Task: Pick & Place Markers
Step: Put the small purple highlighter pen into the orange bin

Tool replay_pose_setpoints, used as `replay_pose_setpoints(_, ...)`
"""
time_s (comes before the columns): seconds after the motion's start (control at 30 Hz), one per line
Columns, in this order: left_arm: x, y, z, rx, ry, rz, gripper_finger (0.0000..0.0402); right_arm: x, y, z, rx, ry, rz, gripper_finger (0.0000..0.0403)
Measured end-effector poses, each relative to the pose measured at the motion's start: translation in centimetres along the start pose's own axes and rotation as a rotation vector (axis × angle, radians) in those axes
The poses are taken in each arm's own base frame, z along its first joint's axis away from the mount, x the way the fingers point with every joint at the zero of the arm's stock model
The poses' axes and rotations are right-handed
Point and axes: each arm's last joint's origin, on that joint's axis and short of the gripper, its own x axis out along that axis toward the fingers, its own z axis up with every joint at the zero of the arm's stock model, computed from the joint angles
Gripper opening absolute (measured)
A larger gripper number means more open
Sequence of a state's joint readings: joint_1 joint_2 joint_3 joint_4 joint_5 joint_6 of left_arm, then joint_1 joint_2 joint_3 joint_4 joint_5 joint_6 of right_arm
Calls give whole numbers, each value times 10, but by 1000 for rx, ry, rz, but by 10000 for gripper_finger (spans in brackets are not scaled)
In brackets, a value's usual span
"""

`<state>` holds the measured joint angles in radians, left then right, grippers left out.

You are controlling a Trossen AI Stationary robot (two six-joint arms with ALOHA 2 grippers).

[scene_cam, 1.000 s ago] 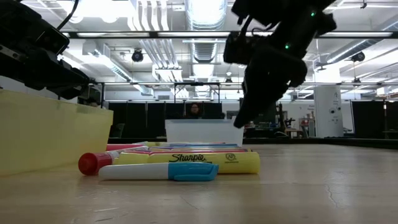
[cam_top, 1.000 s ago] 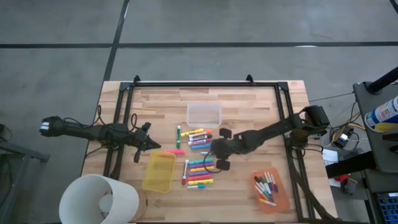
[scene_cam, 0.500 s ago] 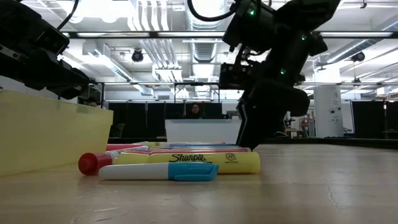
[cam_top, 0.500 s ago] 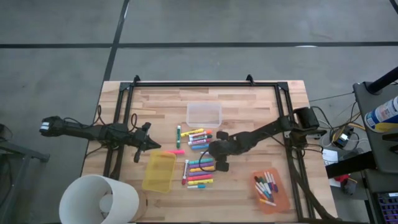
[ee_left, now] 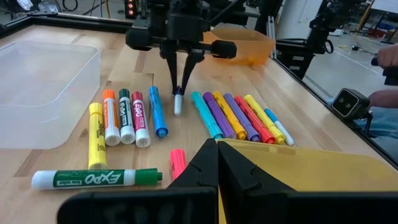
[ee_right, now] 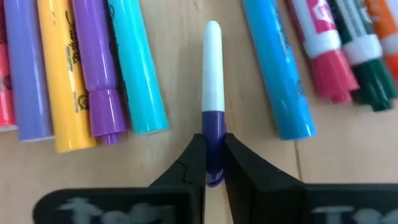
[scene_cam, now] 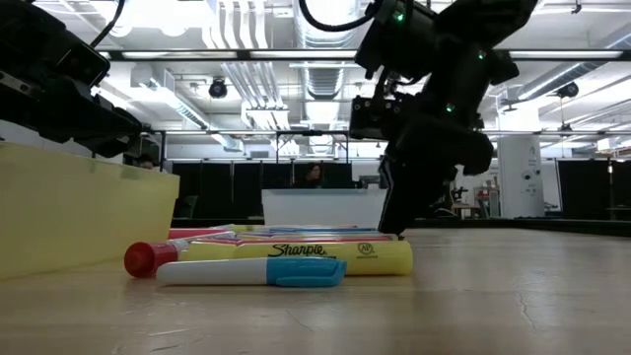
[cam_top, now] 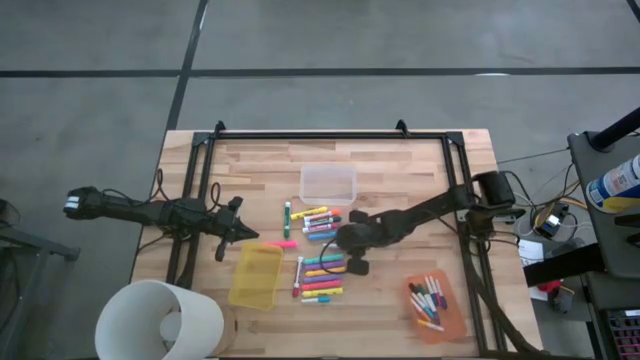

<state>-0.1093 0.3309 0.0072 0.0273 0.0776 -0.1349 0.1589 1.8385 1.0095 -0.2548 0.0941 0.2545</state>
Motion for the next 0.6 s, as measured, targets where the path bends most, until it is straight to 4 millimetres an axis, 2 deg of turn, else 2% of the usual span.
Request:
replay_pose_setpoints(0.17, 0, 0, 0, 0, 0, 0, 0, -23, -2, 2, 53, -1, -13, 27)
replay_pose_setpoints(0.33, 0, 0, 0, 0, 0, 0, 0, -59, 0, 0, 158, -22, -53, 28)
replay_pose_setpoints(0.6, 0, 0, 0, 0, 1, 0, 0, -123, 25, -24, 381, 0, -19, 28)
